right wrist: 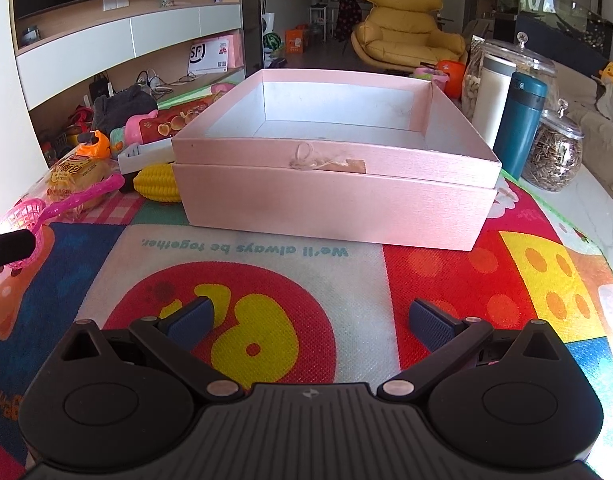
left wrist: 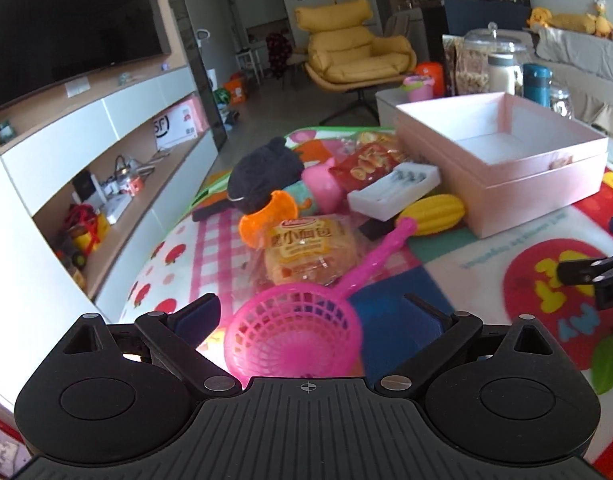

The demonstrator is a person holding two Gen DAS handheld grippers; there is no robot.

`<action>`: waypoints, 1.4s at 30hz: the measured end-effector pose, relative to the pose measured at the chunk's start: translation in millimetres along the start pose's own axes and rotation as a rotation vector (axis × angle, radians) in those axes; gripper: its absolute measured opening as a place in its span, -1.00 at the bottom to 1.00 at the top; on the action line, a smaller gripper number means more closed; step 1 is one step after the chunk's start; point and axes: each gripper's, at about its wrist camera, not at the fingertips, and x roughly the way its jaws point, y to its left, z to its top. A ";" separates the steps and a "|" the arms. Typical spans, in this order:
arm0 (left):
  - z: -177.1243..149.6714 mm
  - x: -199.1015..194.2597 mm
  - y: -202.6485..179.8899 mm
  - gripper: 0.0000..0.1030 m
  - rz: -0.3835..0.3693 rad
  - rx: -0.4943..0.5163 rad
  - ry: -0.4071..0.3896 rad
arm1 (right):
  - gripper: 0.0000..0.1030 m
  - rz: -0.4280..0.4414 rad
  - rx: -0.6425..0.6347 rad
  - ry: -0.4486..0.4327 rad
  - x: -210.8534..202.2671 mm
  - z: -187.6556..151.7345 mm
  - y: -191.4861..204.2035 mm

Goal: Organize objects
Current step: 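Grasp the pink toy strainer with the left gripper while the right gripper grasps the bread bun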

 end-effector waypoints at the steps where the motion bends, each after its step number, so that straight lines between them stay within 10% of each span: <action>1: 1.2 6.2 4.2 0.94 0.001 0.011 0.019 | 1.00 -0.001 -0.001 0.005 0.3 -0.1 0.3; 20: -9.4 11.2 1.6 0.68 -0.115 -0.087 0.059 | 1.00 0.008 -0.033 0.046 3.2 8.0 2.1; 31: -45.2 -48.1 -45.8 0.65 -0.277 0.062 0.054 | 1.00 0.209 -0.215 -0.065 -30.5 95.8 66.5; 42: -49.8 -43.1 -23.2 0.65 -0.260 -0.026 0.042 | 1.00 0.312 -0.255 0.260 77.1 119.1 195.4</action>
